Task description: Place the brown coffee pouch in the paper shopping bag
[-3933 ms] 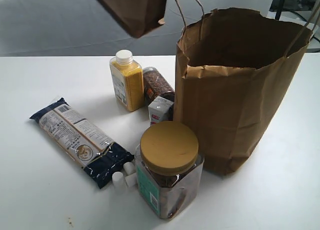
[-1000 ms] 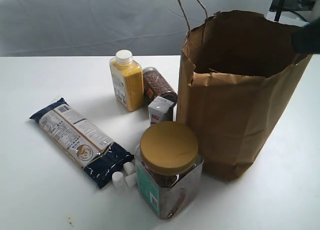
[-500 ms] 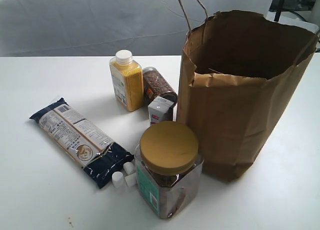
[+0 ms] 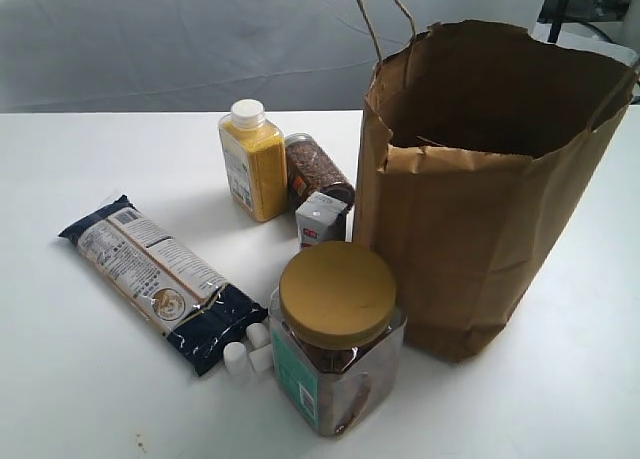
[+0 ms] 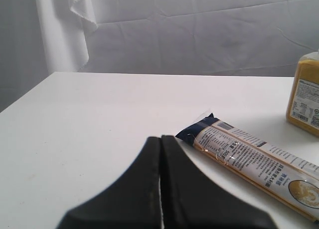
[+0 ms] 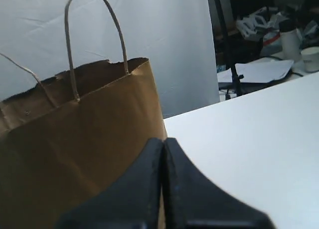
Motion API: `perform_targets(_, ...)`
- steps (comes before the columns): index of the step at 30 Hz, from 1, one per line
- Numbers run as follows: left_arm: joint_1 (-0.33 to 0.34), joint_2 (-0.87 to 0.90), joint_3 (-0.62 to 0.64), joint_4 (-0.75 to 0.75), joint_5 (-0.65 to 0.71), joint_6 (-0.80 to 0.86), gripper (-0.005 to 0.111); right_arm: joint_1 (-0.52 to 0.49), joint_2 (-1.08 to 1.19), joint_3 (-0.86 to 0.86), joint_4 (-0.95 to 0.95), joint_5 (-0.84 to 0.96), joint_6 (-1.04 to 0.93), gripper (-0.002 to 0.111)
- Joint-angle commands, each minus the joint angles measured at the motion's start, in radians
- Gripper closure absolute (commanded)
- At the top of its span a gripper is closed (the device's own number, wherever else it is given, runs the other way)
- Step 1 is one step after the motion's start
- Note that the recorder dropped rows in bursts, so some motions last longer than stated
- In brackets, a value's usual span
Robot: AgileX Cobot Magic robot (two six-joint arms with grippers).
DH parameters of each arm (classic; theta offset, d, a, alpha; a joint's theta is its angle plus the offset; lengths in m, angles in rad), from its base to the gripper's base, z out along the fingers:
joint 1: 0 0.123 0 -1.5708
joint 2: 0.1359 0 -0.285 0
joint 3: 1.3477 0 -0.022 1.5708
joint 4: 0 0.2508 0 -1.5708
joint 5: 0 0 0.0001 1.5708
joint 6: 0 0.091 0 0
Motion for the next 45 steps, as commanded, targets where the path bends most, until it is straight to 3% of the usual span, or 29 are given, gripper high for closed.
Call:
perform_targets(1, 0.003, -0.003, 0.004, 0.005, -0.002, -0.003, 0.107, -0.009, -0.012, 0.087, 0.056, -0.082, -0.243, 0.108)
perform_targets(5, 0.003, -0.003, 0.004, 0.005, -0.002, -0.003, 0.107, -0.007, -0.012, 0.143, 0.082, -0.096, -0.419, 0.108)
perform_targets(23, 0.003, -0.003, 0.004, 0.005, -0.002, -0.003, 0.107, -0.007, -0.012, 0.156, 0.059, -0.145, -0.462, 0.108)
perform_targets(28, 0.003, -0.003, 0.004, 0.005, -0.002, -0.003, 0.107, -0.007, -0.012, 0.156, -0.071, -0.141, -0.307, 0.108)
perform_targets(36, 0.003, -0.003, 0.004, 0.005, -0.002, -0.003, 0.107, -0.007, -0.012, 0.156, -0.082, -0.144, -0.299, 0.108)
perform_targets(45, 0.003, -0.003, 0.004, 0.005, -0.002, -0.003, 0.107, -0.007, -0.012, 0.156, -0.102, -0.148, -0.128, 0.108)
